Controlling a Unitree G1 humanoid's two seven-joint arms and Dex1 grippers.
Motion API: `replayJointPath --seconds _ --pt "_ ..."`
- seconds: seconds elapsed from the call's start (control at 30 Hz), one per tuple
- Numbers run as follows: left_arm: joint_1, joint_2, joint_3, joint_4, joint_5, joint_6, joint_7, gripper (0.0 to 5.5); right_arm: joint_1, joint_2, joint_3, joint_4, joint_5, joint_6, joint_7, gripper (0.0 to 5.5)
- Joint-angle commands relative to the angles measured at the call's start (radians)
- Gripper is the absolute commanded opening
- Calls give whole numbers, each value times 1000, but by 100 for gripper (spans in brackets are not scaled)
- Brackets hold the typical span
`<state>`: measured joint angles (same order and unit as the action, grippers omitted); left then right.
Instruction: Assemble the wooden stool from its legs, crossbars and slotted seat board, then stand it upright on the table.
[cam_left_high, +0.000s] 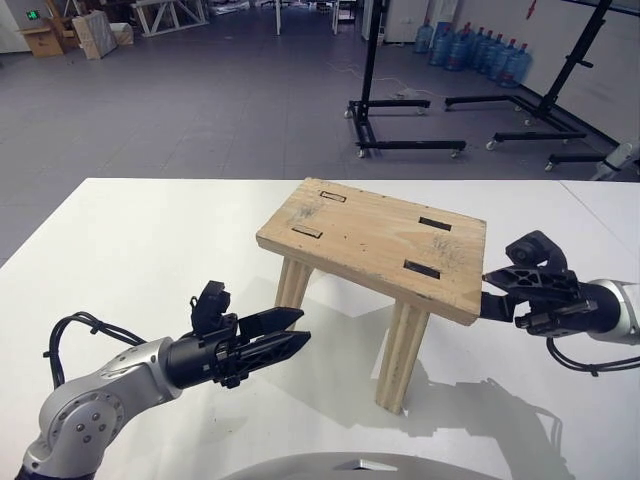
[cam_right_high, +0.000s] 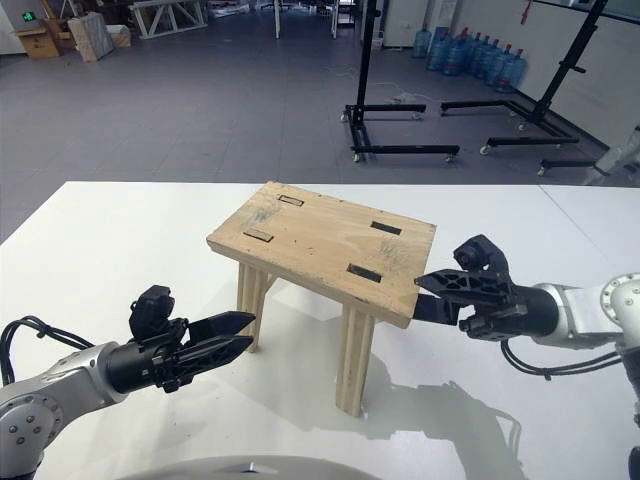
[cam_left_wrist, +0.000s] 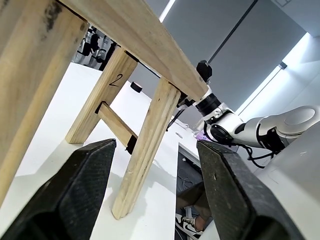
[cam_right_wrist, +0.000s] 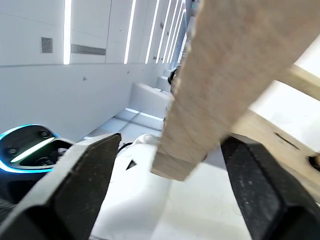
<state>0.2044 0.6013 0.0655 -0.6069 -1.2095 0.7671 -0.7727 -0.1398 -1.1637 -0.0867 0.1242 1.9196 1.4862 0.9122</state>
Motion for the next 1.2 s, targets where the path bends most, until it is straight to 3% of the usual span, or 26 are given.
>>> replayJointPath --seconds 0.03,0.17,0.23,0.37,0.57,0.7,0.87,1.03,1.2 --pt "11 -15 -3 17 32 -23 -6 298 171 21 -156 -53 -50 -49 -17 363" --pt "29 -28 8 27 45 -42 -9 298 281 89 -270 -203 -35 -111 -29 363" --pt "37 -21 10 34 68 -54 -25 298 385 154 -312 -383 -123 -135 6 363" --pt "29 -11 44 42 61 -58 -32 298 418 315 -201 -616 -305 -271 -36 363" --pt "-25 1 16 66 126 -66 -54 298 352 559 -7 -670 -731 -613 -86 363" --pt "-86 17 -72 114 353 -161 -73 298 263 640 78 -578 -980 -836 -47 363" --pt "-350 -117 -298 500 750 -342 17 298 16 676 114 -272 -1076 -898 73 363" --pt "-512 -243 -299 755 909 -538 91 298 -178 673 147 16 -1271 -1056 150 363" --pt "-515 -284 -300 766 930 -589 54 298 -334 721 128 305 -1412 -1267 166 363"
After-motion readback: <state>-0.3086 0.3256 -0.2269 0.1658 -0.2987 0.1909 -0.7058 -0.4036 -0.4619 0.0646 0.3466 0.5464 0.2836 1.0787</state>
